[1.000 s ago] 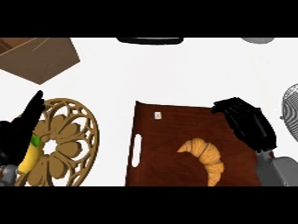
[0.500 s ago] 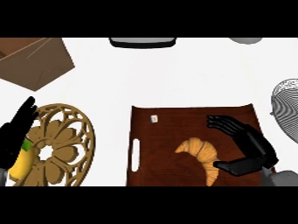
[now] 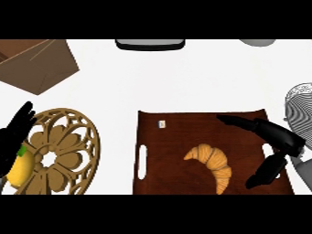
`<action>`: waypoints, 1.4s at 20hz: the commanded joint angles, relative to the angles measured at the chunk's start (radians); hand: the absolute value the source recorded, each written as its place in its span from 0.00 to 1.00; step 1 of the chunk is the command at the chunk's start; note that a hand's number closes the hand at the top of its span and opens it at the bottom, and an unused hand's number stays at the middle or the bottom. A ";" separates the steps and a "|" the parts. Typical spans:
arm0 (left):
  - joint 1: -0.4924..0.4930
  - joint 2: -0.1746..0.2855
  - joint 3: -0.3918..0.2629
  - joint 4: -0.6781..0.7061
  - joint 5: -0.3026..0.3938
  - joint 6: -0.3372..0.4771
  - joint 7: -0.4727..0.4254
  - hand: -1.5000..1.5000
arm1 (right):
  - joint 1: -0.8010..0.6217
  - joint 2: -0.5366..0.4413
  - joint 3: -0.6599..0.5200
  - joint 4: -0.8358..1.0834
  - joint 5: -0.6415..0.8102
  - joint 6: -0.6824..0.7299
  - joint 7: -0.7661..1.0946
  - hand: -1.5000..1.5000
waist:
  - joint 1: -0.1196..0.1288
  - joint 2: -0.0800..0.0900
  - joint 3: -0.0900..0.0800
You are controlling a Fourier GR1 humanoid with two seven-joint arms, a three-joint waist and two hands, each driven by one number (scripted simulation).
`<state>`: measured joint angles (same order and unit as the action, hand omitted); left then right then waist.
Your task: Pick the croissant from the tray and place it in the tiered basket
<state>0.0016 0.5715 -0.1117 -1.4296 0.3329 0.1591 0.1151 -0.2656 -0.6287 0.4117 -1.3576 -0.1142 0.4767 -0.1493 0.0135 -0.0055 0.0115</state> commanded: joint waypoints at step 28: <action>0.026 -0.088 0.062 0.071 -0.067 -0.079 0.021 0.50 | -0.175 0.050 -0.014 0.014 -0.009 0.342 0.478 0.00 | -0.007 0.007 -0.011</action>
<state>0.0069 0.5329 -0.0206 -1.3801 0.2685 0.0827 0.1051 -0.4611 -0.5956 0.4022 -1.3917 -0.1663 0.7937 0.3742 0.0045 -0.0068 0.0164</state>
